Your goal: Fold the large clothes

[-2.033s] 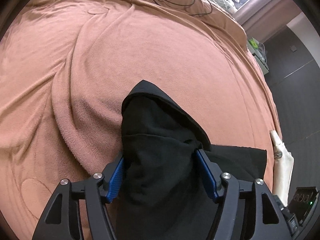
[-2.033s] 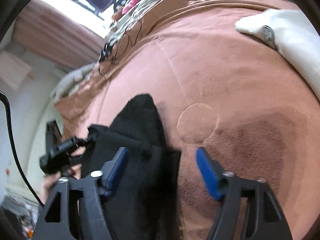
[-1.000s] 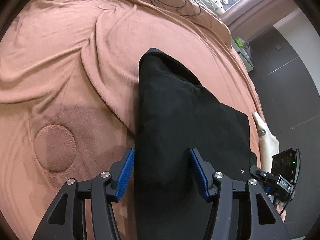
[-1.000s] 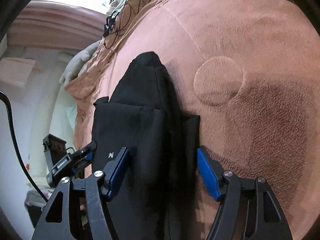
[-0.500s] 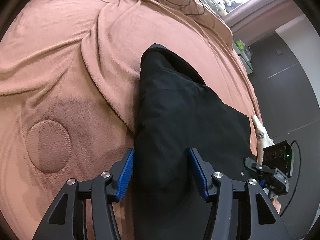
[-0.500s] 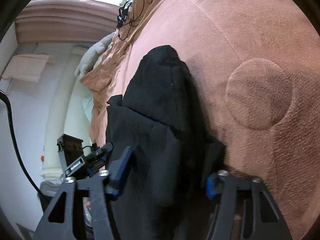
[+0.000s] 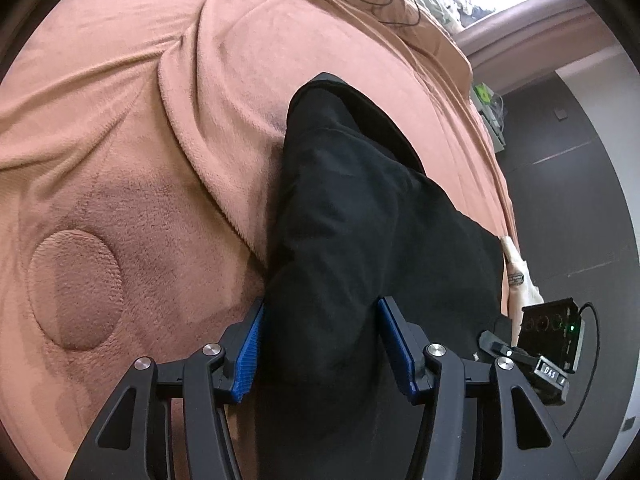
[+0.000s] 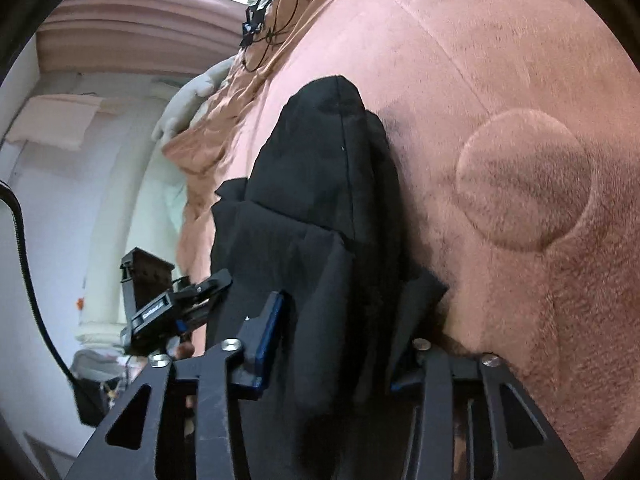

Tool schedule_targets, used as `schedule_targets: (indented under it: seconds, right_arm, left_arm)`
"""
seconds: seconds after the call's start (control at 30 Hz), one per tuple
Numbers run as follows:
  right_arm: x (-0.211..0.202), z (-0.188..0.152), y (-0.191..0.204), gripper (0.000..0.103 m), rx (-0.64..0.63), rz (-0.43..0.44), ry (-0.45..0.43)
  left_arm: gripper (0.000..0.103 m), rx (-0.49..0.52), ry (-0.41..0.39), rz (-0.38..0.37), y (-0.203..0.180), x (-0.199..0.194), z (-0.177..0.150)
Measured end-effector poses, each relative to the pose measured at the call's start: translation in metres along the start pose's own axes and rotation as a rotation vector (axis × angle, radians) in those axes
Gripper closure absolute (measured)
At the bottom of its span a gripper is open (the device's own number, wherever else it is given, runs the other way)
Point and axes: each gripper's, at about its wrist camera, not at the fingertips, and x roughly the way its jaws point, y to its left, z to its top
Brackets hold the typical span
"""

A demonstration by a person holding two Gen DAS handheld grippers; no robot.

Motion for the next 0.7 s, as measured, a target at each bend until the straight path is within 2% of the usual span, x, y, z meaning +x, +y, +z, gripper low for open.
schedule_targets:
  seconds: [0.1, 0.17, 0.3, 0.7]
  right_arm:
    - [-0.006, -0.005, 0.01, 0.084, -0.023, 0.004, -0.032]
    - [-0.011, -0.008, 0.021, 0.087, -0.055, 0.003, -0.058]
    - [-0.025, -0.014, 0.043, 0.088, -0.107, -0.013, -0.1]
    - [-0.071, -0.048, 0.108, 0.088, -0.235, -0.008, -0.22]
  left_arm:
    - [0.052, 0.005, -0.008, 0.004, -0.006, -0.005, -0.002]
    - [0.055, 0.013, -0.022, 0.001, -0.01, -0.012, -0.005]
    - [0.061, 0.018, -0.047, -0.018, -0.016, -0.03, -0.009]
    - [0.064, 0.061, -0.167, -0.079, -0.036, -0.101, -0.035]
